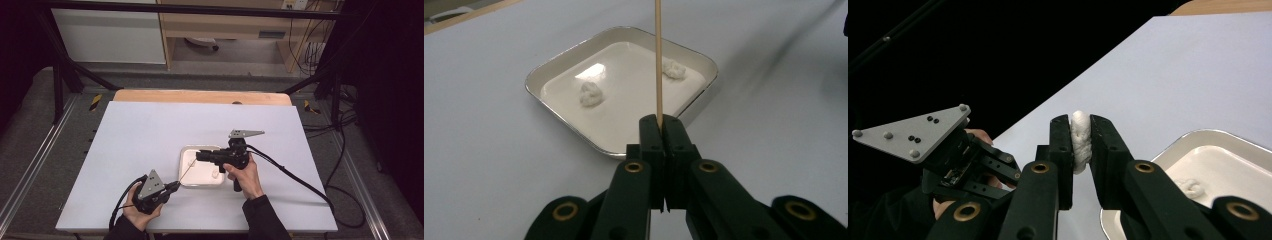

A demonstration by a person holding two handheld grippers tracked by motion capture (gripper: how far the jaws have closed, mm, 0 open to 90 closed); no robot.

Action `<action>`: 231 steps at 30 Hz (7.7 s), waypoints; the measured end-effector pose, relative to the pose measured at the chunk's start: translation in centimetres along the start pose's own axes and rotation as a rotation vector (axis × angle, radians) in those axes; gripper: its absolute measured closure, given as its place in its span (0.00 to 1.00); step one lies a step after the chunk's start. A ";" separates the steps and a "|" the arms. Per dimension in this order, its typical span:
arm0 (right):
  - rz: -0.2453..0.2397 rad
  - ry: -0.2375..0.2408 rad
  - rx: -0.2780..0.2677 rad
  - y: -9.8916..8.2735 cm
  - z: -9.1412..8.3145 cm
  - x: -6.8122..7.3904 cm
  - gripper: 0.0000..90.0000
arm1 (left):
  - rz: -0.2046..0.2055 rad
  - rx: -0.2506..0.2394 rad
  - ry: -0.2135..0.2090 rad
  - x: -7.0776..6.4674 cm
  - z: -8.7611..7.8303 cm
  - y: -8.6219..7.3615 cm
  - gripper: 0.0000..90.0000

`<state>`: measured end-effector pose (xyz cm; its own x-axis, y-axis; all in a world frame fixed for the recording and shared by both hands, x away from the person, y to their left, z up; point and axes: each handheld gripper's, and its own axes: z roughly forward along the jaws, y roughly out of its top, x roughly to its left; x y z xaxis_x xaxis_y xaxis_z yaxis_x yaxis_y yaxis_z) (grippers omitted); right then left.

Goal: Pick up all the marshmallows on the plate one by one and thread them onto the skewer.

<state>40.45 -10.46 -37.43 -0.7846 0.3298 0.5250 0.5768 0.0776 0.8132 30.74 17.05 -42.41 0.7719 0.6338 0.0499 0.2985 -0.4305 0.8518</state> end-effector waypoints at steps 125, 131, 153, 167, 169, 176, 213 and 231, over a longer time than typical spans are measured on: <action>-0.090 -0.020 0.106 -3.8 4.2 1.3 0.89 | -0.058 -0.033 0.023 -0.1 0.6 1.2 0.99; -0.067 -0.014 0.132 -4.1 4.5 1.0 0.89 | -0.058 -0.005 0.018 -0.1 0.8 0.9 0.99; -0.185 -0.193 0.098 -3.4 1.7 0.4 0.15 | -0.136 -0.011 0.028 1.4 0.5 0.2 0.99; -0.255 -0.400 0.306 -4.2 0.3 -2.7 0.21 | -0.155 0.003 0.011 1.8 0.5 -0.2 0.99; -0.267 -0.422 0.331 -4.6 0.4 -3.0 0.27 | -0.157 0.004 0.009 1.8 0.5 -0.3 0.99; -0.285 -0.435 0.381 -5.3 1.1 -3.7 0.46 | -0.160 0.010 0.004 1.9 0.5 -0.3 0.99; -0.234 -0.317 0.207 -3.1 -1.9 -1.6 0.81 | -0.137 0.018 -0.011 1.3 0.6 -0.2 0.99; -0.157 -0.231 -0.012 -0.2 -4.9 0.0 0.82 | -0.128 0.023 -0.029 0.9 0.9 -0.1 0.99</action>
<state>39.21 -15.13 -36.39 -0.7907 0.5207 0.3219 0.4480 0.1339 0.8839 31.90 17.12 -42.90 0.7424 0.6659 -0.0739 0.4084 -0.3624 0.8378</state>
